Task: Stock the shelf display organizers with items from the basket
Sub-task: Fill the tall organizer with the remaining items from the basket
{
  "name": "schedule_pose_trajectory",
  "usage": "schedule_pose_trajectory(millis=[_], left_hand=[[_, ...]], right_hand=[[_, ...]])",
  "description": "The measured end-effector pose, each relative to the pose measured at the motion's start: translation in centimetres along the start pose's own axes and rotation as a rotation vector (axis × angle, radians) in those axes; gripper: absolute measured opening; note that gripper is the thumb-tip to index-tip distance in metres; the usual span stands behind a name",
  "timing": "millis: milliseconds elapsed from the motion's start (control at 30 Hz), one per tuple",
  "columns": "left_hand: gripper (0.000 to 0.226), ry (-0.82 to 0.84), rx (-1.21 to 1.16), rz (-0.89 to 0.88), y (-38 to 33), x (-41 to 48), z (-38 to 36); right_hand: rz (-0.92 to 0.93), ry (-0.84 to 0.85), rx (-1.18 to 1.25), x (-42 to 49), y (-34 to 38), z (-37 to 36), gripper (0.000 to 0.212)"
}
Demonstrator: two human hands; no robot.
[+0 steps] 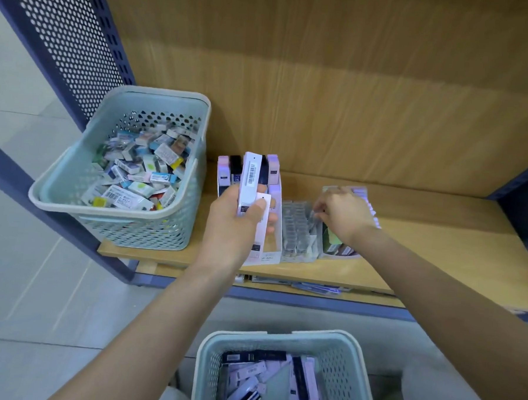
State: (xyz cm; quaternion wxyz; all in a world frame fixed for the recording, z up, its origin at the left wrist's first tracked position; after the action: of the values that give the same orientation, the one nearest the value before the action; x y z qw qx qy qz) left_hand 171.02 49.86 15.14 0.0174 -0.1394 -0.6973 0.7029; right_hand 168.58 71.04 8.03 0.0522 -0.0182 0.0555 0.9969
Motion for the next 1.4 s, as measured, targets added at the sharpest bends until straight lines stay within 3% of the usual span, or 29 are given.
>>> schedule_pose_trajectory(millis=[233, 367, 433, 533, 600, 667, 800, 867, 967, 1067, 1167, 1300, 1400], left_hand=[[0.027, -0.002, 0.010, 0.027, 0.3, 0.7, 0.0], [0.021, 0.022, -0.018, 0.039, 0.4, 0.6, -0.1], [0.017, 0.048, -0.007, 0.050, 0.4, 0.5, -0.2], [0.014, 0.099, 0.043, 0.082, 0.5, 0.2, -0.2], [0.012, 0.153, 0.094, 0.111, 0.6, -0.1, -0.3], [0.014, 0.219, 0.158, 0.127, 0.6, -0.5, -0.4], [0.016, 0.310, 0.265, 0.115, 0.5, -1.3, -0.8], [0.014, 0.340, 0.293, 0.121, 0.3, -1.8, -0.9], [0.015, 0.359, 0.282, 0.146, 0.2, -2.3, -0.8], [0.018, 0.227, 0.272, 0.165, 0.2, -2.2, -0.2], [0.023, 0.111, 0.168, 0.175, -0.1, -2.1, 0.2], [0.019, 0.124, -0.043, 0.192, -0.8, -2.7, -0.4], [0.014, 0.202, 0.019, 0.102, -1.0, -3.2, -0.6]], right_hand=[[0.145, -0.032, -0.361, 1.2, 0.8, -1.4, 0.006], [0.191, -0.021, -0.450, 1.0, 1.2, -1.6, 0.014], [0.151, -0.056, -0.280, 0.6, 1.5, -0.9, 0.023], [0.015, -0.221, 0.439, -1.2, 2.6, 2.3, 0.031], [0.000, -0.233, 0.796, -2.8, 4.1, 4.3, 0.030], [0.035, -0.170, 0.994, -4.3, 5.7, 5.9, 0.028], [0.096, -0.013, 1.029, -6.6, 7.4, 7.6, 0.015], [0.108, -0.005, 1.031, -7.2, 7.4, 8.2, 0.006], [0.044, -0.063, 1.131, -8.0, 6.6, 8.7, 0.010], [-0.059, -0.123, 1.304, -9.0, 5.7, 8.7, 0.006], [-0.124, -0.068, 1.440, -10.1, 5.7, 7.9, 0.008], [-0.099, 0.035, 1.141, -11.2, 6.9, 6.7, 0.024], [0.040, 0.118, 0.964, -12.0, 8.7, 6.6, 0.043]])
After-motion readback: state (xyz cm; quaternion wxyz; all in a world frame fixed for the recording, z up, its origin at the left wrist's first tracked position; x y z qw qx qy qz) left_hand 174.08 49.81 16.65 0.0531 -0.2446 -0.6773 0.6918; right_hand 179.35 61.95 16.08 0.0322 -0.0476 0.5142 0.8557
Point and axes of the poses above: each hand's wrist, its own x-axis towards the middle knuckle, its own z-axis out of the back of the hand, y = z × x, the point moved 4 cm from there along x, towards the middle knuckle, and after that the axes turned 2 degrees about z, right-handed, at the moved point
